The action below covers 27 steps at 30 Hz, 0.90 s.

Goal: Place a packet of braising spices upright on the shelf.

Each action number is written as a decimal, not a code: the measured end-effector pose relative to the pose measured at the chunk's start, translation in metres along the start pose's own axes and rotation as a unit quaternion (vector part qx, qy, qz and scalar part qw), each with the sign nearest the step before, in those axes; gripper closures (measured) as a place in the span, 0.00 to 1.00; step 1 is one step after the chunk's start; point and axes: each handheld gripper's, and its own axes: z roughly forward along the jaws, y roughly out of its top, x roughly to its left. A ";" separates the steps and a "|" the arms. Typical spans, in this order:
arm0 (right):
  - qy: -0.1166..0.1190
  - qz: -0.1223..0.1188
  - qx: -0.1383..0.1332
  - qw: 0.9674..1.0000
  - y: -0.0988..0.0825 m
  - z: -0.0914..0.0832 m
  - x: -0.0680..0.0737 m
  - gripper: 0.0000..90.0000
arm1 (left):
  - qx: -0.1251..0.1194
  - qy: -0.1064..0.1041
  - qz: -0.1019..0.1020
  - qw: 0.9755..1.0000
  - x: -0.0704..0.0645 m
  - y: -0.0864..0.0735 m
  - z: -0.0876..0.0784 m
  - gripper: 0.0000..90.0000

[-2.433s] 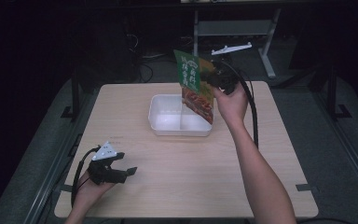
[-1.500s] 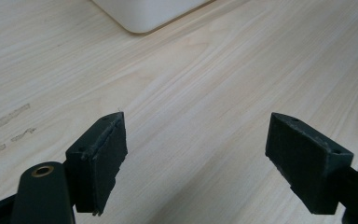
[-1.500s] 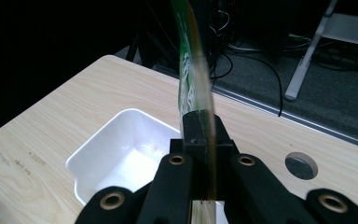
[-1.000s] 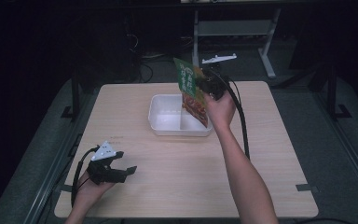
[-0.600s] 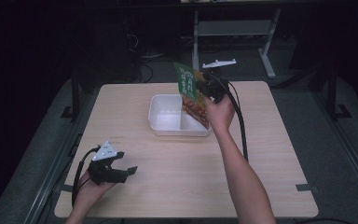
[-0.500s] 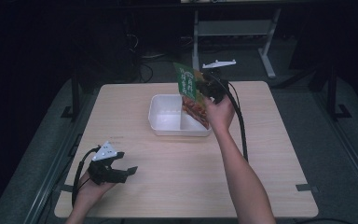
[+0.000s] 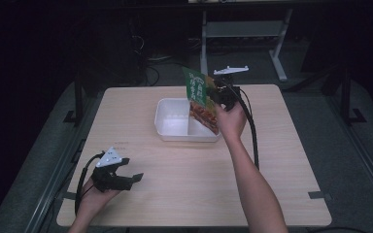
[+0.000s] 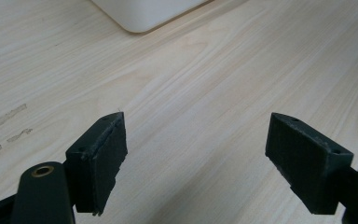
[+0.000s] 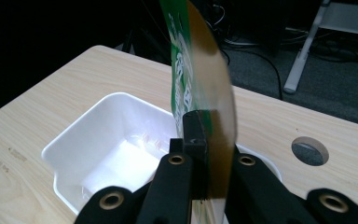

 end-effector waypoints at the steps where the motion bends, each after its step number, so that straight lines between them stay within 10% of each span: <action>1: 0.000 -0.002 0.001 1.000 -0.001 0.000 0.000 0.99 | -0.001 0.000 -0.001 1.000 0.000 0.000 0.000 0.23; 27: -0.008 0.016 0.017 1.000 -0.029 -0.007 -0.025 0.98 | 0.003 0.000 0.001 1.000 -0.002 0.001 0.003 0.23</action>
